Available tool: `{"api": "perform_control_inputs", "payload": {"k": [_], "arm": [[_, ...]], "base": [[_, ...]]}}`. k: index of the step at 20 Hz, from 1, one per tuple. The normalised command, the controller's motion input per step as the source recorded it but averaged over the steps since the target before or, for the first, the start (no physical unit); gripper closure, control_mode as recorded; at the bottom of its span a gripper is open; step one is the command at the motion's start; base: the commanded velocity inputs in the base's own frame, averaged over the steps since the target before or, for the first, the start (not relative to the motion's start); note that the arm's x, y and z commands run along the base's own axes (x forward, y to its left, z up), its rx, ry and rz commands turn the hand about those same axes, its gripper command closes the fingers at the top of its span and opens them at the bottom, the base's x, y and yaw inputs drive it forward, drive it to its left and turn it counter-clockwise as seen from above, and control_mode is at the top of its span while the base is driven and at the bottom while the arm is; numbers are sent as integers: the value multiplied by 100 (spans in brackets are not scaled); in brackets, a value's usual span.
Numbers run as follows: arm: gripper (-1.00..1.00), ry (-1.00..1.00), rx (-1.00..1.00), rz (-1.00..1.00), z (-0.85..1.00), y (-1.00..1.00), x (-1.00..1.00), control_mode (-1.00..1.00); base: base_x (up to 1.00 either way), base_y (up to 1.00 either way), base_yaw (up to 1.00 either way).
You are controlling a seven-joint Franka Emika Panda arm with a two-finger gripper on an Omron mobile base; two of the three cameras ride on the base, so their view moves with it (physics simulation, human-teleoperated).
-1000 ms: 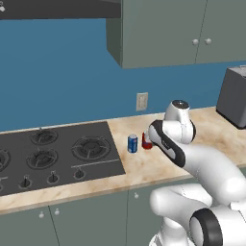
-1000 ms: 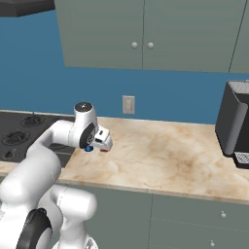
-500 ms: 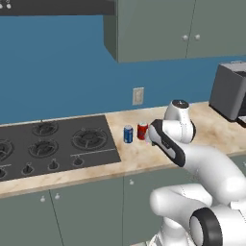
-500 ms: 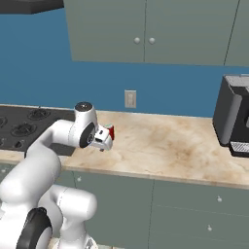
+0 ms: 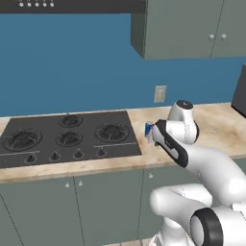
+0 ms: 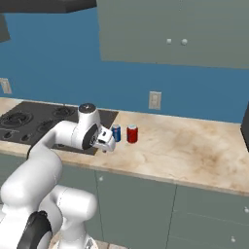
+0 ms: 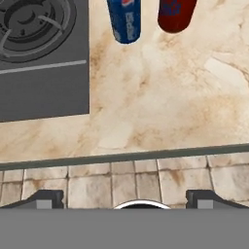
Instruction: Four empty soda cans are scattered around the kitchen. Gather all the cans and cluster them next to the stove for recycling.
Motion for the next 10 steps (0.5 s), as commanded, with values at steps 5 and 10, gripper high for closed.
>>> {"api": "perform_control_inputs", "payload": {"k": [5, 10], "arm": [[-100, 0, 0, 0, 0, 0, 0, 100], [-100, 0, 0, 0, 0, 0, 0, 100]], "base": [[-1, 67, 0], [0, 66, 4]]}}
